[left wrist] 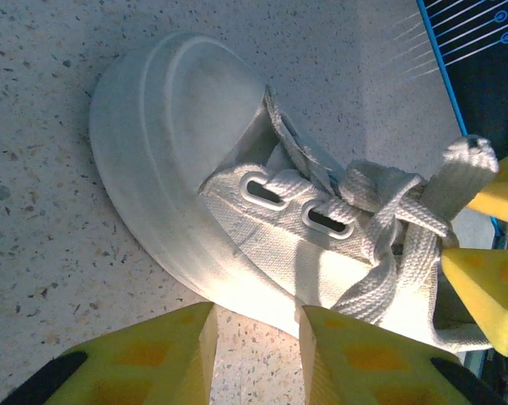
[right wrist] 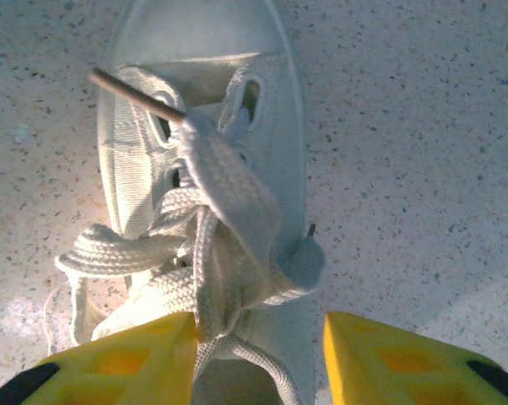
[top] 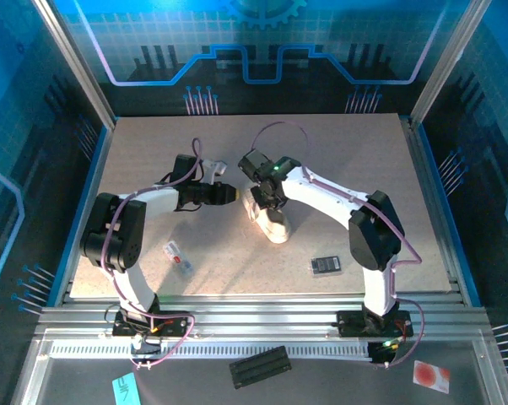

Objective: Tie the shoes

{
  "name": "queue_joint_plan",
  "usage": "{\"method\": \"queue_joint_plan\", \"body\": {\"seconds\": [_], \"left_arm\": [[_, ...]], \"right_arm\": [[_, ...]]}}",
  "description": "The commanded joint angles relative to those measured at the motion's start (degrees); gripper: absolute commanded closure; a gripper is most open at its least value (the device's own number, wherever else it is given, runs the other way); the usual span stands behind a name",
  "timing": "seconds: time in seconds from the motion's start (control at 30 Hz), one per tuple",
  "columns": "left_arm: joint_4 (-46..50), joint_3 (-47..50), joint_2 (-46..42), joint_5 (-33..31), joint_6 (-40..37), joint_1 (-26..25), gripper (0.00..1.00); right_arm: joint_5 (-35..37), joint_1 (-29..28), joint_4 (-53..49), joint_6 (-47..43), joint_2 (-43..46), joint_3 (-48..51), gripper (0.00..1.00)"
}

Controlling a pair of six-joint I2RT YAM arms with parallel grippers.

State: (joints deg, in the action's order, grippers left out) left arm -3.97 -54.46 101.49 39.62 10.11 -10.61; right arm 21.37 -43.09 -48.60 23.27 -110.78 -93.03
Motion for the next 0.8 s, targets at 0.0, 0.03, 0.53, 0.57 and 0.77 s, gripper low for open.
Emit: {"method": "queue_joint_plan", "body": {"seconds": [0.0, 0.03, 0.53, 0.57, 0.77], "left_arm": [[-0.33, 0.67, -1.55, 2.78, -1.97, 0.51, 0.68], [-0.68, 0.65, -1.56, 3.21, -2.1, 0.5, 0.68], [-6.44, -0.43, -0.25, 8.68, -9.31, 1.08, 0.66], [-6.99, -0.68, 0.06, 8.74, -9.15, 1.27, 0.66], [-8.6, -5.06, 2.16, 10.69, -11.51, 1.77, 0.62]], "right_arm": [[-4.27, 1.66, 2.67, -0.63, 2.15, 1.77, 0.62], [-4.83, 1.96, 2.95, -0.75, 2.23, 2.04, 0.63], [-11.47, 4.85, 5.71, -7.19, 3.38, 4.48, 0.86], [-11.69, 5.15, 5.54, -7.71, 3.22, 4.44, 0.87], [-16.04, 6.81, 5.97, -12.13, 2.8, 4.27, 0.9]]}}
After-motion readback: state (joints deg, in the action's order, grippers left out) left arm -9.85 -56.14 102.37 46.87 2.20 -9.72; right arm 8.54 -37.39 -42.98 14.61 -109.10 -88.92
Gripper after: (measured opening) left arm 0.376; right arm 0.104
